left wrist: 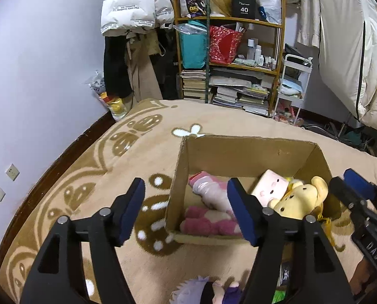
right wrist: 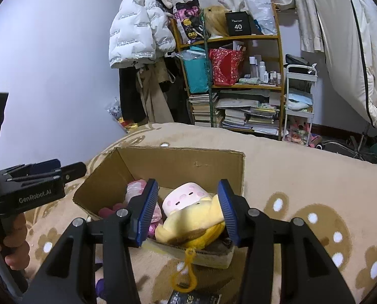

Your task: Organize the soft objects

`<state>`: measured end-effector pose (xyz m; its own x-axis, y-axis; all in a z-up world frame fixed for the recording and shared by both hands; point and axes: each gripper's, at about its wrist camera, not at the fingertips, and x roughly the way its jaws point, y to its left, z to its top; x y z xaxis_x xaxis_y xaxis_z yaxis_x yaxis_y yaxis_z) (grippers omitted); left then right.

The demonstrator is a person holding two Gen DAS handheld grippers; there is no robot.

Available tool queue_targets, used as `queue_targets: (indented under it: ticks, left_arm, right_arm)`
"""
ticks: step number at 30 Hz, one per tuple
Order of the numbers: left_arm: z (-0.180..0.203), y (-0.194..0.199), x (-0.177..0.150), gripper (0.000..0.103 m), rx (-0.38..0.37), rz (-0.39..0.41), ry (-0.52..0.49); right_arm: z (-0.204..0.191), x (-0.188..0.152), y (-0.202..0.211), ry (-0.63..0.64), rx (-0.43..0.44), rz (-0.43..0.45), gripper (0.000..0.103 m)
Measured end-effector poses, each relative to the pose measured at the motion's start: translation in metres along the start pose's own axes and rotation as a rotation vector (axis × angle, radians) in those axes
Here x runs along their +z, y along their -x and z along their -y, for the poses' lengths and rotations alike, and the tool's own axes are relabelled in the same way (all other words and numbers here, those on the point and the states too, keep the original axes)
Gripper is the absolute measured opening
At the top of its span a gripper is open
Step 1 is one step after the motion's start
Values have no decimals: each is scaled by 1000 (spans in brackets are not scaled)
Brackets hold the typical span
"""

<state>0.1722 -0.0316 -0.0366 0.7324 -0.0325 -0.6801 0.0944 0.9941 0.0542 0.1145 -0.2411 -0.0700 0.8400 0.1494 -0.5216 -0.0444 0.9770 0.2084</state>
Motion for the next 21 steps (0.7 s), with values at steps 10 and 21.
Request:
queue_targets:
  ticks: [10, 21]
  left_arm:
    - [-13, 26, -17, 87, 7, -50, 21]
    - [-13, 51, -38, 96, -8, -136, -10]
  right_arm:
    - [8, -8, 27, -61, 14, -39, 82]
    - [-1, -27, 47, -66, 2, -135, 99]
